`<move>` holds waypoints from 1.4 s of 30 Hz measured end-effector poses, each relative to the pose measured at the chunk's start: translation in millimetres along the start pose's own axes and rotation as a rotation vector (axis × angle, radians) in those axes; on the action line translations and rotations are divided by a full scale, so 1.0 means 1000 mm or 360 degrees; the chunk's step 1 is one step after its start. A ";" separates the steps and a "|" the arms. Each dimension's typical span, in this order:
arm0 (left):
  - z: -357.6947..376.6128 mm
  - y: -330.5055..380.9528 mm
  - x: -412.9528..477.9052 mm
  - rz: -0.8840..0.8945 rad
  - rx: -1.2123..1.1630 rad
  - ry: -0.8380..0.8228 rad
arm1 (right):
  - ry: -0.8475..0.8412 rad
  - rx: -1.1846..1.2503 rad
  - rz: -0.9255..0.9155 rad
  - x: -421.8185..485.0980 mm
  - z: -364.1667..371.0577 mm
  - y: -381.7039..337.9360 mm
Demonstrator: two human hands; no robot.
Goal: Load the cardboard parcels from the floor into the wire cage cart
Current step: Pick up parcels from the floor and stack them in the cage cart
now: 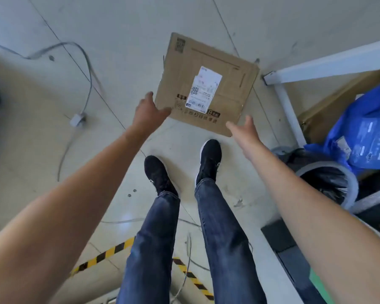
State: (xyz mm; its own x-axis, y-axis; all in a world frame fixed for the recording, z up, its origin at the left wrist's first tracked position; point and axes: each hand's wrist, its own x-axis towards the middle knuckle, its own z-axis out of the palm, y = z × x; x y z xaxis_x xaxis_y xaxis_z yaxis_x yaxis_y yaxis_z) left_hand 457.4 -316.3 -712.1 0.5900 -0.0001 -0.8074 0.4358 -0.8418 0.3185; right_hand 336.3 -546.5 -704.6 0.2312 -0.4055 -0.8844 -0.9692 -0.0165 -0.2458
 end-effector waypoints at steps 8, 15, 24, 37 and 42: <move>0.056 -0.034 0.104 -0.0125 -0.0692 -0.0093 | -0.0156 0.0217 0.0254 0.101 0.018 0.019; 0.019 -0.059 0.028 -0.0125 -0.1126 -0.0039 | -0.0039 0.0334 -0.0122 0.021 0.009 0.005; -0.163 -0.046 -0.182 -0.0083 -0.1545 0.0410 | -0.0301 0.0139 -0.0706 -0.208 -0.025 -0.125; -0.356 -0.006 -0.525 0.0425 -0.1816 0.1351 | -0.0710 -0.0087 -0.1711 -0.548 -0.083 -0.295; -0.307 -0.049 -0.669 0.0191 -0.1853 0.1802 | -0.1140 -0.0393 -0.1932 -0.643 -0.061 -0.266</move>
State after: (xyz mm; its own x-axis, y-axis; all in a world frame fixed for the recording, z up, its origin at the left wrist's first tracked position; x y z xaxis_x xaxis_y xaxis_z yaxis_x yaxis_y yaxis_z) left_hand 250.8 -109.3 -35.0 0.5976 0.7854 -0.1614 0.2925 -0.0260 0.9559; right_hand 440.3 -336.5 -46.1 0.8331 0.5139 -0.2046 -0.1163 -0.1989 -0.9731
